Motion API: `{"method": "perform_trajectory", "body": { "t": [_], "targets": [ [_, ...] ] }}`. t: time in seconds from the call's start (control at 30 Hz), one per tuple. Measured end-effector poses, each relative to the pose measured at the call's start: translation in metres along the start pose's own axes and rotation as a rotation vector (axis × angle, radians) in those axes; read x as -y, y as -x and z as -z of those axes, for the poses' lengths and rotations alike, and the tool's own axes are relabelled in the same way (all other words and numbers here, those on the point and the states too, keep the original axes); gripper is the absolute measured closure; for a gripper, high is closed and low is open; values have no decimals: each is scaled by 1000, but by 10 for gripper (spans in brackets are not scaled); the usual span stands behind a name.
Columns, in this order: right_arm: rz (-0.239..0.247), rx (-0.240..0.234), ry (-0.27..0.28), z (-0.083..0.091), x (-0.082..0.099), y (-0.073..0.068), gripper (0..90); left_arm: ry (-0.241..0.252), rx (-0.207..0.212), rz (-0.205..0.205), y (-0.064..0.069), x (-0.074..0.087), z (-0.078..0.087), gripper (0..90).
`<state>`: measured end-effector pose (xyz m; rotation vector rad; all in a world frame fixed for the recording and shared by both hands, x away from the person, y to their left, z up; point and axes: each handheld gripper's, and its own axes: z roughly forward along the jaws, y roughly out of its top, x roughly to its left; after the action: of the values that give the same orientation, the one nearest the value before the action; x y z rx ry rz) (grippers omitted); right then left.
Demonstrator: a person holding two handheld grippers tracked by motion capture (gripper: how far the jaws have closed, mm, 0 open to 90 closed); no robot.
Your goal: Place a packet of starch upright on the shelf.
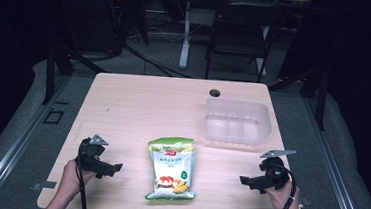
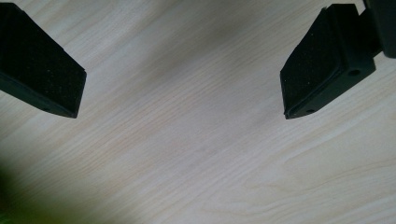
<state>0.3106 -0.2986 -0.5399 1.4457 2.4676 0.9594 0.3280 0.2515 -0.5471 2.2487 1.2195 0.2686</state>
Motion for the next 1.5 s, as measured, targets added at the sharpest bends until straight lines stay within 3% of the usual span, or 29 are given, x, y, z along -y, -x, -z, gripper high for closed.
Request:
{"method": "perform_trajectory", "body": {
  "t": [0.5,0.57,0.87,1.37,1.5],
  "targets": [
    [17,-34,6,-2,-2,-5,0,1,-7,-14,2,-1,-2,3],
    [41,-54,-1,-4,-5,-9,14,-4,-2,-16,3,-1,-2,3],
    [80,-49,-3,-4,-13,-20,14,0,8,-23,3,1,-1,2],
    [79,-113,6,-9,-22,-31,17,-2,12,-21,4,0,-2,2],
    [98,-129,-6,-12,-27,-36,18,0,13,-19,4,0,-2,2]
  ]
}}
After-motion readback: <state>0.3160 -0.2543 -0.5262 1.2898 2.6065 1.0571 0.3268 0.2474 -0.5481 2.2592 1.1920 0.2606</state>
